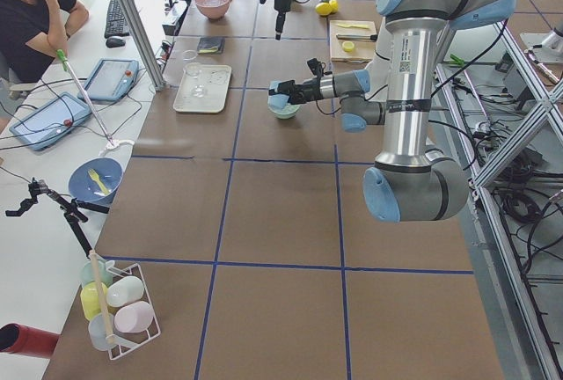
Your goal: Pour ice into bowl
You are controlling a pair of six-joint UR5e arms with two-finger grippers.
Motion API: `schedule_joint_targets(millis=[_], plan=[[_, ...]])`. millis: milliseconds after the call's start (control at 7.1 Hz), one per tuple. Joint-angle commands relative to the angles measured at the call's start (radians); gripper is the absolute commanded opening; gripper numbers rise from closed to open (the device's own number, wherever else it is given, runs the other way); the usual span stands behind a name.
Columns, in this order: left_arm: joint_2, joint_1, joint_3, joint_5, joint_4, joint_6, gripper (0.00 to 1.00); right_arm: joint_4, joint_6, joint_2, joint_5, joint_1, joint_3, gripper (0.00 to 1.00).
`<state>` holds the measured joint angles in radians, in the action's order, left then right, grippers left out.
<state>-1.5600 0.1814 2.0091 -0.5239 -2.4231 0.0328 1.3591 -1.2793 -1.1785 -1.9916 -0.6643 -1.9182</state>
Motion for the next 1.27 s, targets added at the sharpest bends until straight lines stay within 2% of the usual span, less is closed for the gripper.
schedule_joint_targets(millis=[0,423,705,986,1127], plan=[[0.066,0.023,-0.001,-0.118,-0.092,0.314,0.00,0.003,0.000,0.010,0.000,0.002,0.001,1.00],[0.133,0.070,-0.026,-0.285,-0.094,0.838,0.00,0.005,-0.049,0.040,0.002,0.009,0.011,1.00],[0.158,0.082,-0.079,-0.278,-0.094,0.968,0.00,0.002,-0.084,0.094,0.007,0.041,0.057,1.00],[0.158,0.206,-0.108,-0.292,-0.093,1.003,0.00,-0.003,-0.141,0.187,0.020,0.075,0.144,1.00],[0.159,0.277,-0.139,-0.321,-0.096,1.003,0.00,-0.005,-0.144,0.232,0.066,0.104,0.181,1.00]])
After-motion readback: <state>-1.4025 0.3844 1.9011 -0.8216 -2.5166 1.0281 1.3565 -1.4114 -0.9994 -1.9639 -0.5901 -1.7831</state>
